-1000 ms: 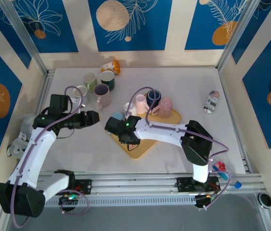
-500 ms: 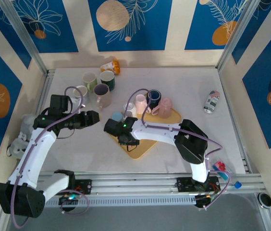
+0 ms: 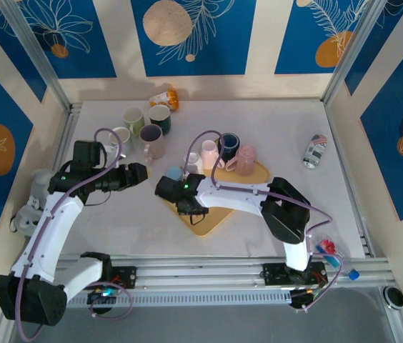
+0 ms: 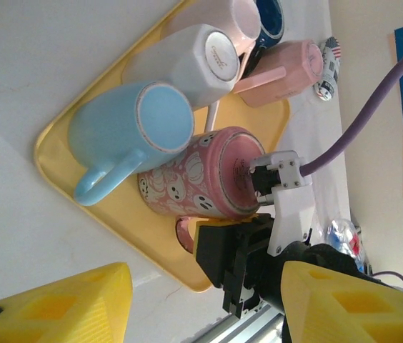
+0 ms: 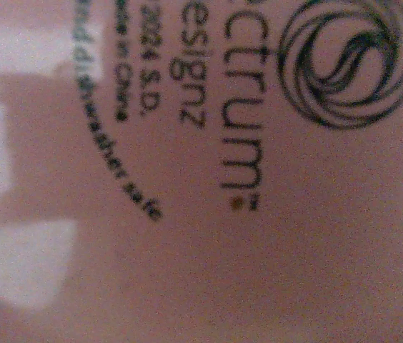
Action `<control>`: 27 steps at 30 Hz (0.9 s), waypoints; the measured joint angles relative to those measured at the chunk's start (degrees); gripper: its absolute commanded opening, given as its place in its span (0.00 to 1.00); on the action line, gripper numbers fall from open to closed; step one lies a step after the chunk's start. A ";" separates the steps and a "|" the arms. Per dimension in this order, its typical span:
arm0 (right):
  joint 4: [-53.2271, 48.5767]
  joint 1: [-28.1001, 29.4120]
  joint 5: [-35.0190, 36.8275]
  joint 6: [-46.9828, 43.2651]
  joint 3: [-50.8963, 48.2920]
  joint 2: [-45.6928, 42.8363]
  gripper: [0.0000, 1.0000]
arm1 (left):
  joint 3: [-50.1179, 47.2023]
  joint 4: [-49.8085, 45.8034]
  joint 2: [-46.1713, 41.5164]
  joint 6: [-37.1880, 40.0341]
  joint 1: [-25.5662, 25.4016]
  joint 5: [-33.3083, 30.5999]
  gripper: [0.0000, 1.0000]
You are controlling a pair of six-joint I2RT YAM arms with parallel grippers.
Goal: Turn the mug right side up
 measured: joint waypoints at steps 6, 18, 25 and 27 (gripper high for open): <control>-0.98 -0.02 0.42 -1.49 -0.46 -4.96 0.00 | -2.82 4.63 -1.95 -4.31 0.00 2.25 0.56; 1.16 -1.07 -0.22 -4.79 -5.35 -23.41 0.00 | -7.10 17.88 -4.90 -19.71 0.09 8.31 0.57; 6.93 -5.18 -3.37 -8.13 -9.62 -32.74 0.00 | -11.76 28.24 -5.66 -29.16 0.09 11.89 0.57; 9.22 -6.73 -4.87 -8.81 -11.10 -35.10 0.00 | -12.44 30.47 -5.66 -31.04 0.11 12.72 0.57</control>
